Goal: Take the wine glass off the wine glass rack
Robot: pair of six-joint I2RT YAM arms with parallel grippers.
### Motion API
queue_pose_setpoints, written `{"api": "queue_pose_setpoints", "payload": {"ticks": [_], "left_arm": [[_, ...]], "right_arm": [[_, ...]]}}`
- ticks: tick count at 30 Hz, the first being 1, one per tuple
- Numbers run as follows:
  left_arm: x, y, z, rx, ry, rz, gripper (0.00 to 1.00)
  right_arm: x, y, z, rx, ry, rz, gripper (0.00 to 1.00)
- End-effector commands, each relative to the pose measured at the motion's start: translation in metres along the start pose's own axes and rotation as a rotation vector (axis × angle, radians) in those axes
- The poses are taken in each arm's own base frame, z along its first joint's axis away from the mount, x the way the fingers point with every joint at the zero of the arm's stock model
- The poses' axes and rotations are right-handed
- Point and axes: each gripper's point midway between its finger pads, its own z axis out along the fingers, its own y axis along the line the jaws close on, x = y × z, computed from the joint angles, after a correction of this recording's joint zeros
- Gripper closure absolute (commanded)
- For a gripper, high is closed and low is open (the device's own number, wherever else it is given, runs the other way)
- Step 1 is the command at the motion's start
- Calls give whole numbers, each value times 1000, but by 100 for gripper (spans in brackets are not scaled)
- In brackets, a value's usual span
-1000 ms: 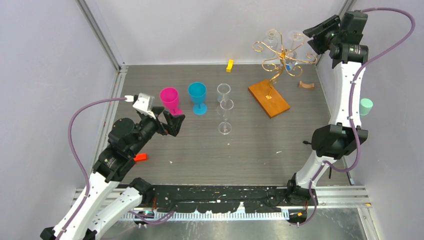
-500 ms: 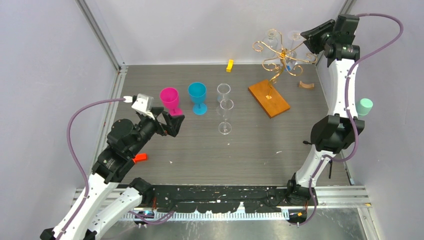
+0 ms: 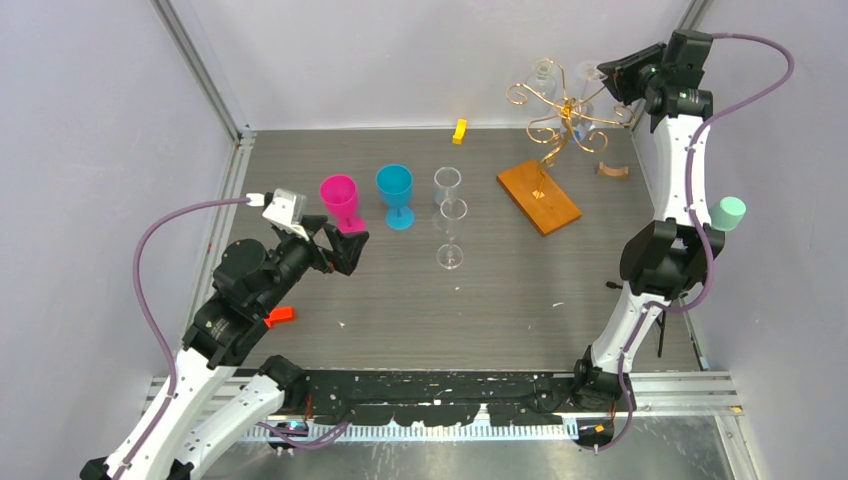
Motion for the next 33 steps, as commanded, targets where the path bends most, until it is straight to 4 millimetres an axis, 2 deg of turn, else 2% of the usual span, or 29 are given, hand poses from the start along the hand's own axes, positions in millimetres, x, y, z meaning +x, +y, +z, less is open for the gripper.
{"api": "queue_pose_setpoints", "payload": {"ticks": [1, 7, 10, 14, 20, 26, 33], "left_arm": [[-22, -2, -7, -4, -57, -1, 0], [-22, 0, -7, -10, -59, -2, 0], [-23, -1, -7, -10, -59, -2, 0], [-23, 0, -7, -10, -59, -2, 0], [-22, 0, -6, -11, -57, -3, 0], [-22, 0, -5, -11, -57, -6, 0], [-21, 0, -7, -14, -58, -5, 0]], "right_arm": [[-7, 19, 2, -82, -12, 30, 69], [-10, 15, 3, -73, -38, 42, 80], [-14, 17, 0, -74, -63, 38, 90], [-20, 18, -6, -72, -101, 24, 99], [-27, 25, -18, -85, -148, -18, 100], [-31, 42, -25, -178, -178, -26, 100], [-42, 41, -36, -203, -277, -26, 100]]}}
